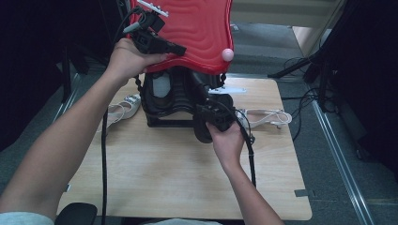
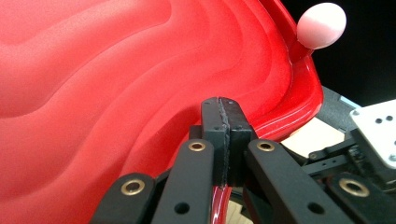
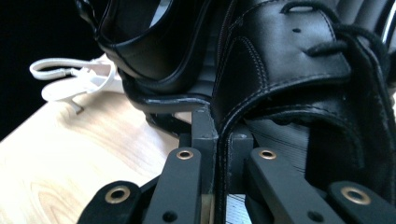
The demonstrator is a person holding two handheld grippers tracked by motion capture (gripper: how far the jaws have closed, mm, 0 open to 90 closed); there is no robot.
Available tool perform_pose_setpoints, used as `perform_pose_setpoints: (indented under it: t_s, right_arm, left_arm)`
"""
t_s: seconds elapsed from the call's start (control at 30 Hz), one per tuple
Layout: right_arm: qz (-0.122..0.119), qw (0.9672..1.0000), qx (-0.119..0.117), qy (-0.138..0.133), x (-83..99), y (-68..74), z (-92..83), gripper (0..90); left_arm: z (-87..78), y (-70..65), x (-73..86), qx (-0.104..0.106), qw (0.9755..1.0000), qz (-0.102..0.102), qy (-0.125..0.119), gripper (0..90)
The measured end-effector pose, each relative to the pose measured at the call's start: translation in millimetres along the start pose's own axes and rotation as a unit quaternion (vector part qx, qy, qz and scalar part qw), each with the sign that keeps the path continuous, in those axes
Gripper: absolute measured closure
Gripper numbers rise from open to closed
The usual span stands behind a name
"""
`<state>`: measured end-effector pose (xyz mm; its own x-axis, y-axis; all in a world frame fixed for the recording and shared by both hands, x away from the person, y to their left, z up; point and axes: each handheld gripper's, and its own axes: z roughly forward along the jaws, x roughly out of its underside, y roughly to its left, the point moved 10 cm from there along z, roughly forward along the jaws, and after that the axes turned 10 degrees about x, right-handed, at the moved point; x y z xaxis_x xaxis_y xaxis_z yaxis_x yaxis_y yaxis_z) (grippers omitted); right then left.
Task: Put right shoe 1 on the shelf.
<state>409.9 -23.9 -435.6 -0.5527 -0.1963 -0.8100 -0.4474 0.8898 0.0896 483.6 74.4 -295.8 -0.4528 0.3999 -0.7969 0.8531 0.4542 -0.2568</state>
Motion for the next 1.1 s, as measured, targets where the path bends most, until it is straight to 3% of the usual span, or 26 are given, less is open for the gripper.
perform_pose_setpoints:
  t_s: [0.3,0.6,0.83,0.97,1.1]
  right_arm:
    - [-0.007,0.9982,0.046,-0.038,-16.1,4.3,23.0,87.4]
    - [-0.009,0.9939,0.090,-0.063,-30.6,2.8,42.1,87.3]
    - [0.001,0.9941,0.086,-0.066,-35.3,4.2,46.5,81.6]
    - [0.007,0.9958,0.057,-0.071,-35.9,9.1,45.8,67.4]
    - [0.003,0.9959,0.040,-0.082,-38.4,14.9,44.2,61.3]
  left_arm:
    - [-0.6,-0.2,0.2,0.003,1.0000,-0.001,-0.002,90.0]
    - [-1.0,-0.4,0.3,0.005,1.0000,-0.002,-0.004,90.0]
    - [-0.6,0.4,-0.3,0.001,1.0000,0.002,-0.006,90.0]
    - [0.0,0.9,-0.2,-0.006,0.9999,0.005,-0.006,90.0]
    - [-0.3,1.2,0.1,-0.004,1.0000,0.005,-0.005,90.0]
